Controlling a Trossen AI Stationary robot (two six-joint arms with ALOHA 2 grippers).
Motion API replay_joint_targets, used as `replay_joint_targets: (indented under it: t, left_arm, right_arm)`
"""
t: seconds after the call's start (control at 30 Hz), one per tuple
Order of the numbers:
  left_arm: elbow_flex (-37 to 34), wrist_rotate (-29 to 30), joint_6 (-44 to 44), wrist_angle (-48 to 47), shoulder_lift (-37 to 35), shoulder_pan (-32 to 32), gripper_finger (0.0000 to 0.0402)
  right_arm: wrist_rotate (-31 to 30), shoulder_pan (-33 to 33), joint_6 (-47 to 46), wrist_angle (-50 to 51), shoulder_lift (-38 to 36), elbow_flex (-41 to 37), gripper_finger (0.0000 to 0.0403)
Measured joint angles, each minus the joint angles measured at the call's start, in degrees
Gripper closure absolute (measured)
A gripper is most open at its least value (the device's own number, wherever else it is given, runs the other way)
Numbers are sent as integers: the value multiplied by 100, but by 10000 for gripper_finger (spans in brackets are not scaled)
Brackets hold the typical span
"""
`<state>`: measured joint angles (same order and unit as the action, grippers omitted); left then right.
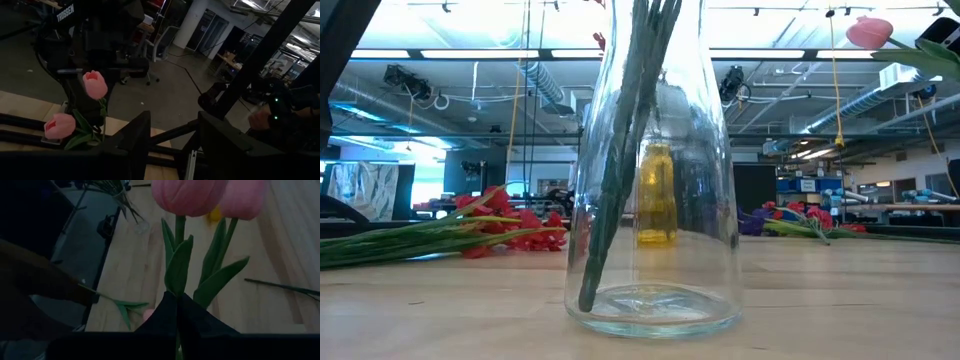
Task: Sort flowers into vase by color
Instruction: Put the bottom left pink tulip into the green vase
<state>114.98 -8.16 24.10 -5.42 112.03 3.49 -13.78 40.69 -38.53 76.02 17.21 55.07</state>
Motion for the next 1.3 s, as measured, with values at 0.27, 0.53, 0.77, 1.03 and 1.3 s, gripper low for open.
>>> replay_joint_targets:
  t: [0.27,0.53,0.77,1.03,1.3]
  left_arm:
    - [0,0,-2,-12,0,0,234]
    - [0,0,-4,-15,0,0,234]
    - [0,0,-7,-34,0,0,234]
    - [0,-2,-133,-60,0,0,234]
    - [0,-2,-136,-60,0,0,234]
  right_arm:
    - [20,2,-30,-142,0,-461,393]
    - [28,0,-34,-227,0,-564,392]
    - [171,0,-40,-278,0,-560,387]
    - [399,1,-176,-252,0,-560,312]
    - [637,2,-339,-158,2,-560,257]
